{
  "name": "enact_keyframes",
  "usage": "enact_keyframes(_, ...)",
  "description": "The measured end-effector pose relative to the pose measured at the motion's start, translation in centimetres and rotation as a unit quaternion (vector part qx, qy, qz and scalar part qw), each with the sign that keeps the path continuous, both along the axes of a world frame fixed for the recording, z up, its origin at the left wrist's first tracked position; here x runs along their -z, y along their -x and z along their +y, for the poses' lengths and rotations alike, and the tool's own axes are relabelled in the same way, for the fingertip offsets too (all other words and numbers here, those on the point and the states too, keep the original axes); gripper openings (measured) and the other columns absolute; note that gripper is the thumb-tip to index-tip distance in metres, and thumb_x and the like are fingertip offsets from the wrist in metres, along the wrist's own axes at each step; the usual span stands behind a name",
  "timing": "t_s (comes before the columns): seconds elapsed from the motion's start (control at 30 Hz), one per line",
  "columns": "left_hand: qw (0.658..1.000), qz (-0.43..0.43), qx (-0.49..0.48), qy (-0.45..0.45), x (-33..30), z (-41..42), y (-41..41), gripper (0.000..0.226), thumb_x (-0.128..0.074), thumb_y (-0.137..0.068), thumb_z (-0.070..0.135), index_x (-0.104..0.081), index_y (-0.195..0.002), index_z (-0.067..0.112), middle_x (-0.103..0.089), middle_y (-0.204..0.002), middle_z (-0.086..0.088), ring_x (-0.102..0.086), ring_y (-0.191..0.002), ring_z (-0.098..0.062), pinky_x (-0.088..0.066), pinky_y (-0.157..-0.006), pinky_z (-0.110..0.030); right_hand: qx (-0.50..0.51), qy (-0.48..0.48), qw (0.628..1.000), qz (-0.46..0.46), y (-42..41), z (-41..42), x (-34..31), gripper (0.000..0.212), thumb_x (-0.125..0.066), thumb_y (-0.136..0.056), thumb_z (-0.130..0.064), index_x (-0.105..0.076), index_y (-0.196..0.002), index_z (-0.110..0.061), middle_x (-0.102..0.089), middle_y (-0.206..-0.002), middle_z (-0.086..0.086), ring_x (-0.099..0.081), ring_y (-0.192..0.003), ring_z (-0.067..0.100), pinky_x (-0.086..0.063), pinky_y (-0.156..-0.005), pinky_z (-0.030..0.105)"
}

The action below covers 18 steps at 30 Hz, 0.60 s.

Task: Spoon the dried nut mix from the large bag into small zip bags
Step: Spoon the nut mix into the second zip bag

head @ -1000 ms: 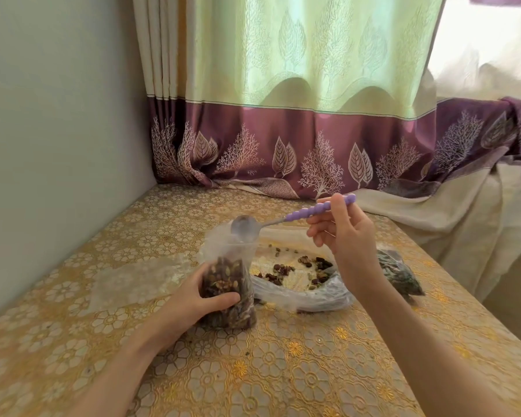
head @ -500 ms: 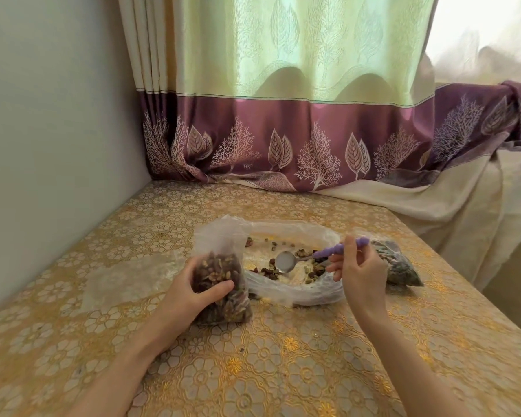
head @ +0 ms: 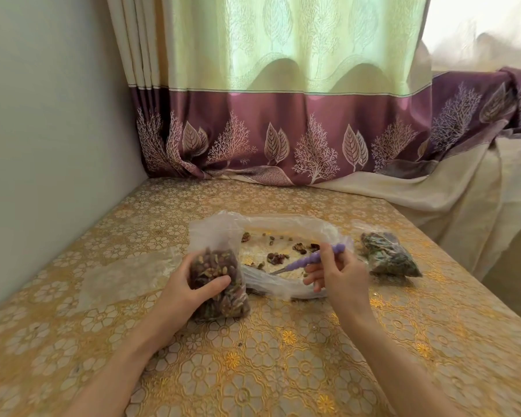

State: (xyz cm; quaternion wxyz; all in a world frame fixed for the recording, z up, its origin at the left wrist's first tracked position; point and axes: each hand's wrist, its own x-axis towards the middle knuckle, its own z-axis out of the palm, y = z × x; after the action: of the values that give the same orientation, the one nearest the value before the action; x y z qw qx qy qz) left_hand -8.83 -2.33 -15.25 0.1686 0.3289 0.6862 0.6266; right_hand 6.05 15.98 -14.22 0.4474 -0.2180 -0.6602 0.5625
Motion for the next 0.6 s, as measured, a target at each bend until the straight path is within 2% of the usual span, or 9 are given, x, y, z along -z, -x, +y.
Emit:
enact_keyframes(0.13, 1.0, -0.001, -0.001, 0.001, 0.0, 0.0, -0.1, 0.051, -0.075, -0.059, 0.04, -0.054, -0.106, 0.04, -0.066, -0.105, 0.008, -0.065, -0.089, -0.001, -0.052, -0.07, -0.02, 0.008, 0.052, 0.999, 0.001, 0.1, -0.1, 0.1, 0.036, -0.046, -0.099, -0.022, -0.062, -0.071, -0.007, -0.069, -0.057, 0.003, -0.062, -0.046, 0.014, -0.046, -0.04, 0.018)
enact_keyframes(0.33, 1.0, 0.006, -0.006, 0.016, 0.0, 0.0, 0.0, 0.064, -0.083, -0.062, 0.04, -0.053, -0.118, 0.032, -0.064, -0.11, 0.005, -0.063, -0.096, -0.005, -0.052, -0.076, -0.022, 0.025, 0.132, 0.991, 0.004, 0.0, 0.8, 0.2, 0.04, -0.045, -0.1, -0.025, -0.066, -0.075, -0.001, -0.073, -0.067, 0.01, -0.064, -0.051, 0.014, -0.05, -0.045, 0.017)
enact_keyframes(0.47, 1.0, 0.016, 0.001, 0.02, 0.0, -0.1, -0.2, 0.052, -0.075, -0.062, 0.038, -0.053, -0.109, 0.037, -0.065, -0.107, 0.007, -0.063, -0.09, 0.003, -0.051, -0.072, -0.019, 0.03, 0.165, 0.986, 0.019, 0.1, 1.0, -0.3, 0.038, -0.046, -0.099, -0.027, -0.066, -0.08, -0.001, -0.073, -0.069, 0.012, -0.064, -0.052, 0.013, -0.05, -0.046, 0.016)
enact_keyframes(0.6, 1.0, 0.011, 0.001, 0.024, -0.1, -0.1, -0.1, 0.052, -0.076, -0.061, 0.04, -0.052, -0.107, 0.039, -0.064, -0.107, 0.007, -0.063, -0.091, 0.001, -0.051, -0.075, -0.021, 0.03, 0.153, 0.987, 0.05, 0.3, 1.0, -1.9, 0.036, -0.045, -0.099, -0.026, -0.063, -0.082, 0.0, -0.072, -0.064, 0.008, -0.062, -0.048, 0.01, -0.048, -0.044, 0.015)
